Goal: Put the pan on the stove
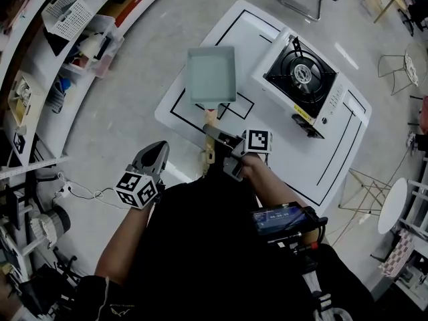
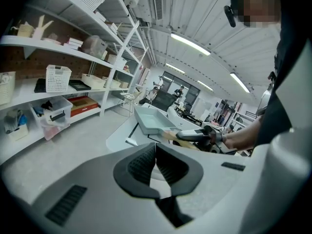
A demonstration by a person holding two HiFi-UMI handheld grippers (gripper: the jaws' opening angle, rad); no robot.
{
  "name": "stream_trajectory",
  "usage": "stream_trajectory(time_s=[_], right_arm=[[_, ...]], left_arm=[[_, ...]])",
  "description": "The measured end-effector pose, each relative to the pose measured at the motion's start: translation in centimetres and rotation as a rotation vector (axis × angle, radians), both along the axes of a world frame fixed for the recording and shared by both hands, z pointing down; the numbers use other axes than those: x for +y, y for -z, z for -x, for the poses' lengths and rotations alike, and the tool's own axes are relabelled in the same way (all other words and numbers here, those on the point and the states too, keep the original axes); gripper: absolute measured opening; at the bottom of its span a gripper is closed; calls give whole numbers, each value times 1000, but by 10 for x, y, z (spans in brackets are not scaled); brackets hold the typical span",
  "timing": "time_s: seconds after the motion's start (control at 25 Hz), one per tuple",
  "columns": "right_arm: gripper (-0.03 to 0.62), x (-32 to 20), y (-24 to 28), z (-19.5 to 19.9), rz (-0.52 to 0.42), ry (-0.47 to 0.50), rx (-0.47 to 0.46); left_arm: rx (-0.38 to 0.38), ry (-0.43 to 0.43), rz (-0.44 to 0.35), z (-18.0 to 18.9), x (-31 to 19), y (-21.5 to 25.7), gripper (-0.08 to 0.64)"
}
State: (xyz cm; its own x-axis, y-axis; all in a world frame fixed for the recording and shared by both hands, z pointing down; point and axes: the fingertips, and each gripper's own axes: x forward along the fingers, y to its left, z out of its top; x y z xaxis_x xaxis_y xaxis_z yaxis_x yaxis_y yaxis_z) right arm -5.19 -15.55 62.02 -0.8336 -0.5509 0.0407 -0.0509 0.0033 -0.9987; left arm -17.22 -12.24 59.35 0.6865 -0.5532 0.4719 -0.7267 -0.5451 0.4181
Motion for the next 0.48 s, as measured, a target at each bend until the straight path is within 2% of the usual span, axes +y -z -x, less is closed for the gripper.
stream_trajectory(time_s=[0.48], right_arm=[[122,-2,24,3,-55,-18,-30]], left_arm=[[2,-16,-16,-3,1,2,9]])
